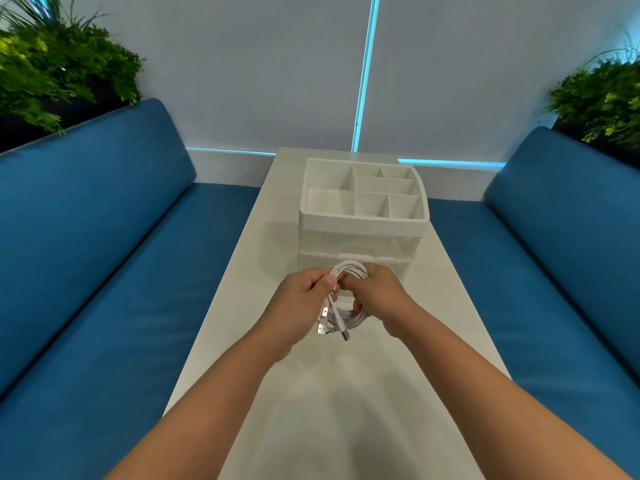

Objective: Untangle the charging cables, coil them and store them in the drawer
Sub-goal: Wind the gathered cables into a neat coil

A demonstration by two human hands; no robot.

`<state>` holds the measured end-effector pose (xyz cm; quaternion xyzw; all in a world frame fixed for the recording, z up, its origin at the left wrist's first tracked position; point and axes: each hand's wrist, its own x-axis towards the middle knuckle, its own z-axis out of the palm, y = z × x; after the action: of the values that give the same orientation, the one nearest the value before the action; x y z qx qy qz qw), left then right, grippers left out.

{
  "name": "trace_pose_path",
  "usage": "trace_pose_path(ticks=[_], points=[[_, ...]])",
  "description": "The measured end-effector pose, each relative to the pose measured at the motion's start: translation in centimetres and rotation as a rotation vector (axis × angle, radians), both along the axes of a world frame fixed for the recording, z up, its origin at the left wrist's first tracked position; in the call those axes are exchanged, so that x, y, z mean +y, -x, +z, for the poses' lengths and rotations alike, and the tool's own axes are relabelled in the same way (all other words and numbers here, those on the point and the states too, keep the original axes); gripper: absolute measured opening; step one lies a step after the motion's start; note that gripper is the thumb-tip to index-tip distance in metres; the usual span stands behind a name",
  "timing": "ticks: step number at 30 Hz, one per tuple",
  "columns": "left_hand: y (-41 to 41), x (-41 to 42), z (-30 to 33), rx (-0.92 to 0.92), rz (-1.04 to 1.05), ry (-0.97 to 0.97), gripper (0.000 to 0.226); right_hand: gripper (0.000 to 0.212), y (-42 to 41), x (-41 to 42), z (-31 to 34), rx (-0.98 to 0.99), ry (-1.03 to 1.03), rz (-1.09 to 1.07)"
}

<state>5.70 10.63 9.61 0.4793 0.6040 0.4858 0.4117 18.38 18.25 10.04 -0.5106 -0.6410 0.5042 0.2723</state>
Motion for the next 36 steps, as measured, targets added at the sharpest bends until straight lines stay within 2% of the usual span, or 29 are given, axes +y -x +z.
trace_pose_path(ticks=[6, 12, 16, 23, 25, 26, 28, 29, 30, 32, 36], points=[[-0.5, -0.1, -1.1, -0.149, 0.237, -0.128, 0.005, 0.011, -0.4, -0.2, 0.8, 0.112, 0.238, 0.044], [-1.3, -0.4, -1.5, -0.022, 0.382, -0.216, 0.006, 0.029, 0.2, -0.8, 0.1, 0.343, 0.349, -0.031], [-1.3, -0.2, -1.8, 0.119, 0.358, -0.227, 0.005, 0.038, 0.5, -0.9, -0.7, 0.385, 0.367, -0.126], [-1.3, 0.2, -2.2, 0.301, 0.352, -0.183, 0.009, 0.039, 0.2, -1.3, -0.9, 0.464, 0.395, -0.179], [-1.0, 0.3, -2.2, 0.197, 0.369, -0.119, 0.025, 0.04, 0.1, -1.5, -0.8, 0.477, 0.381, -0.16], [-0.9, 0.3, -2.0, 0.04, 0.349, -0.067, 0.041, 0.04, 0.0, -1.6, -0.8, 0.489, 0.377, -0.145], [0.0, 0.6, -1.8, -0.414, 0.235, 0.011, 0.07, 0.041, -0.1, -1.9, -0.5, 0.53, 0.383, -0.105], [0.4, 0.6, -1.8, -0.609, 0.146, 0.052, 0.07, 0.041, -0.1, -2.0, -0.4, 0.546, 0.386, -0.083], [0.6, 0.4, -1.6, -0.702, 0.038, 0.084, 0.059, 0.042, -0.1, -2.1, -0.3, 0.553, 0.389, -0.064], [0.5, 0.0, -1.6, -0.643, -0.133, 0.116, 0.033, 0.043, -0.1, -2.2, -0.2, 0.548, 0.393, -0.039], [0.5, 0.1, -2.9, -0.59, -0.064, 0.053, 0.041, 0.032, -0.3, -1.7, -0.8, 0.485, 0.342, 0.026]])
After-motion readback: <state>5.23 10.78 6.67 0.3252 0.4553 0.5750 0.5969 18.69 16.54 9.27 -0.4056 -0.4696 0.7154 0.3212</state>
